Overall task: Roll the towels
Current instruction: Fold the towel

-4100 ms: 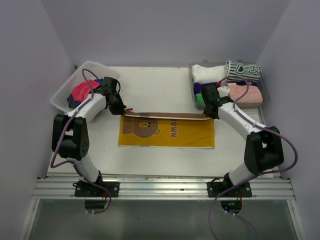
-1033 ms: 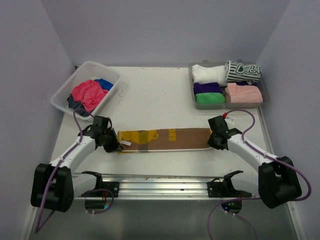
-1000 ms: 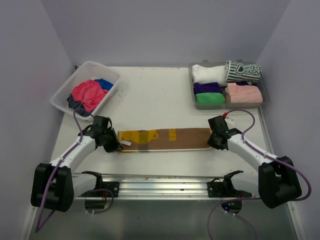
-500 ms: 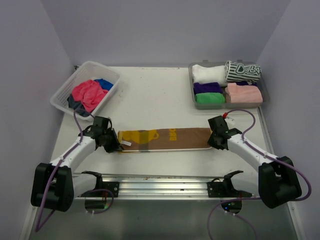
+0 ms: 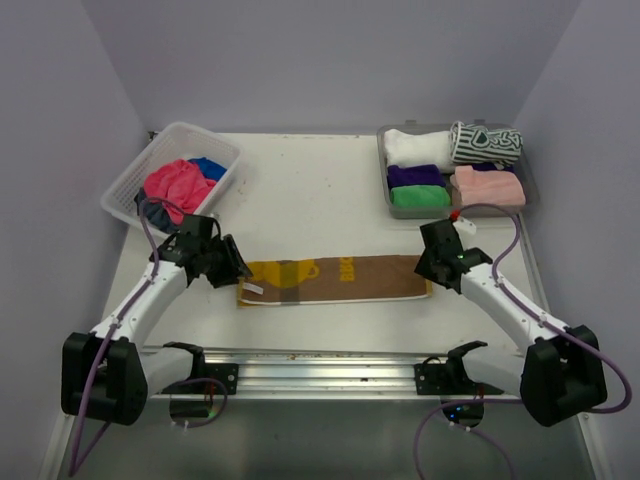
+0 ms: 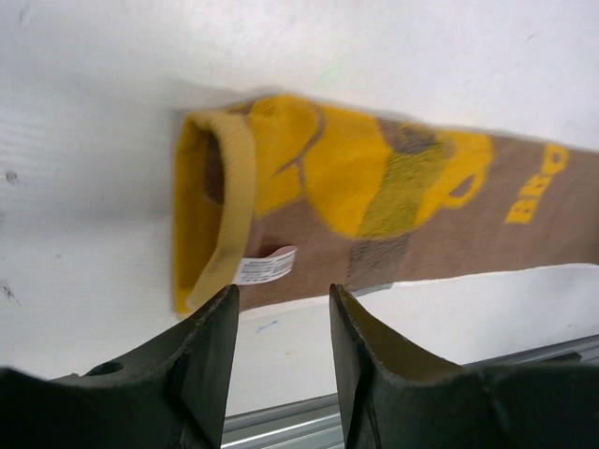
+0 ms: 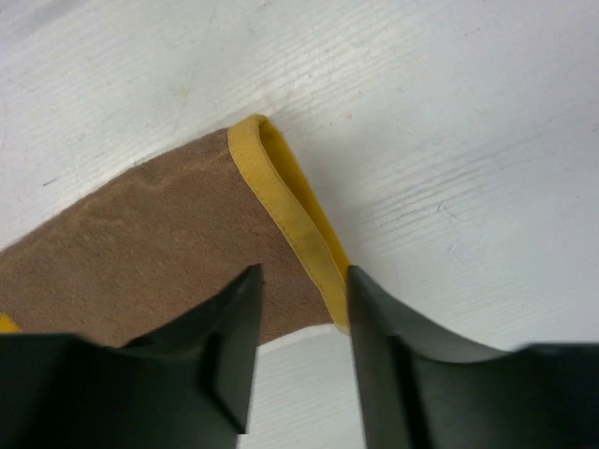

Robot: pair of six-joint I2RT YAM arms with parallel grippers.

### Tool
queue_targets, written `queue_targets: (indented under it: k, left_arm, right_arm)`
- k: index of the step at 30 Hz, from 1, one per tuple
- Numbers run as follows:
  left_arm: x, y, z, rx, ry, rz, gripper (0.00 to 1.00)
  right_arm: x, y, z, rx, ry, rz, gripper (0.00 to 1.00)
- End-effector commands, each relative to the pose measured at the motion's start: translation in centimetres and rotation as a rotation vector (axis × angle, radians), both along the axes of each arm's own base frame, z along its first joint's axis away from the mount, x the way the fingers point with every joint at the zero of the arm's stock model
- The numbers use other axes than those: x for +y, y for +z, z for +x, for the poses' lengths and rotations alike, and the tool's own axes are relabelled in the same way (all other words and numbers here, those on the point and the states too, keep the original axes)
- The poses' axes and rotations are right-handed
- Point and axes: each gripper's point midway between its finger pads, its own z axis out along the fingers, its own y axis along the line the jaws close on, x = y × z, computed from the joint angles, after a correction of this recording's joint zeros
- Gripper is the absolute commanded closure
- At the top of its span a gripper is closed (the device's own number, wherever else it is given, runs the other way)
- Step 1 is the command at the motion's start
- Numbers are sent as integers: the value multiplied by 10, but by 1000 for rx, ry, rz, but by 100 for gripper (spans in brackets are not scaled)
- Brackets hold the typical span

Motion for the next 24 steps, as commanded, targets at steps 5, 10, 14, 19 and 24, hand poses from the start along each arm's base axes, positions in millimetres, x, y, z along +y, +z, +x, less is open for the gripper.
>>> queue_targets:
  k: [5,10,14,19,24]
  left_arm:
    - [-27,39,51,-160,-66,-53,55]
    - [-41,8,66,-106,-89,-29,59]
    - [-37,-11,76,-83,-71,10,61]
    - [-32,-32,76,-23,-52,44,64]
    - [-31,6,80,-111,-59,40,64]
  right_arm:
    - [18,17,38,-38,62,25,81]
    - [18,-6,57,33,72,-19,92]
    - [10,-29,68,80,47,18,92]
    - [11,-54,70,158,42,25,98]
    - [9,-24,63,95,39,34,98]
